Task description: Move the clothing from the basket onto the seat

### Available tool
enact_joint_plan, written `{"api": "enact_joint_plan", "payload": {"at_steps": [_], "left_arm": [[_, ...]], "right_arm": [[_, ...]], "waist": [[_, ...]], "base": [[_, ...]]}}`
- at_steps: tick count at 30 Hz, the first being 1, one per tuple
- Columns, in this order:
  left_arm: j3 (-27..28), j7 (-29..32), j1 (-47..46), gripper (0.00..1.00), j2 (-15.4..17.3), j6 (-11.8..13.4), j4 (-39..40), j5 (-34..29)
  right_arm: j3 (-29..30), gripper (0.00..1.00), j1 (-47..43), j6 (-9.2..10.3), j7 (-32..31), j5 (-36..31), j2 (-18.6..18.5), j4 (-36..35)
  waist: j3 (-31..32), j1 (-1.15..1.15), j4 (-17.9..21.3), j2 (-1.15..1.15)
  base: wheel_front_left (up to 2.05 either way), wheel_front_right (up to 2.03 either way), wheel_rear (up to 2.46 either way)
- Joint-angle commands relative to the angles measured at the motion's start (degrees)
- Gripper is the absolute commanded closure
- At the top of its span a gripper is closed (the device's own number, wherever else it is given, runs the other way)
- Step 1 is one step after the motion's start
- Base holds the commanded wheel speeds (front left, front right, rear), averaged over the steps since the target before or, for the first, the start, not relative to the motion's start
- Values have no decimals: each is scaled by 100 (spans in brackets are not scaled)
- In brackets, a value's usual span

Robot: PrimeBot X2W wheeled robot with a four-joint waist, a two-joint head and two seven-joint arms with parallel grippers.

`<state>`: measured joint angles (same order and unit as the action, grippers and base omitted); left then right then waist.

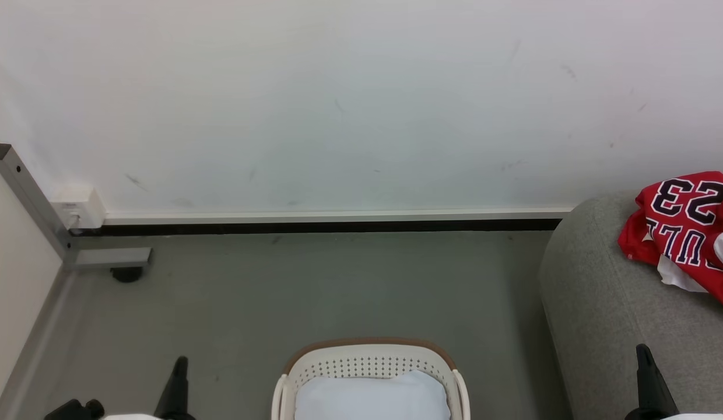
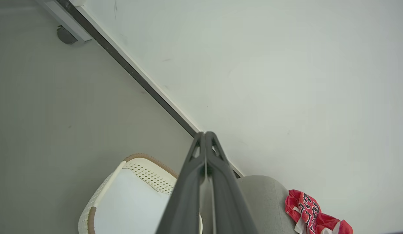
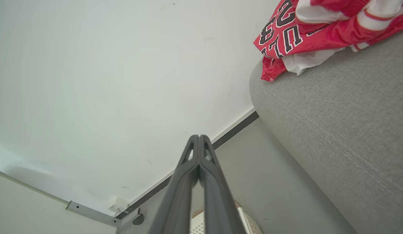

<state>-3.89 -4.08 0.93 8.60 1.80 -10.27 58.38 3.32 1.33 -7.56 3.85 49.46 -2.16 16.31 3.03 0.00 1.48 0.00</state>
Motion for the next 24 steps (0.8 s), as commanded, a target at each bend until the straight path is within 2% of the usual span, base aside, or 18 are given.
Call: {"api": "enact_joint_plan", "payload": {"at_steps": [1,24], "left_arm": [[88,53,-163,100,7,-35,93,170],[461,427,-369,100,-211,-136,175,1388]], "right_arm": [[27,100,181,5,-47,213,-68,-92],[87,100,378,7,-379,1794,-125,-104]], "waist": [[-6,0,-3,0],[-88,0,-45,0]], "base": [[0,0,0],[0,0,0]]}}
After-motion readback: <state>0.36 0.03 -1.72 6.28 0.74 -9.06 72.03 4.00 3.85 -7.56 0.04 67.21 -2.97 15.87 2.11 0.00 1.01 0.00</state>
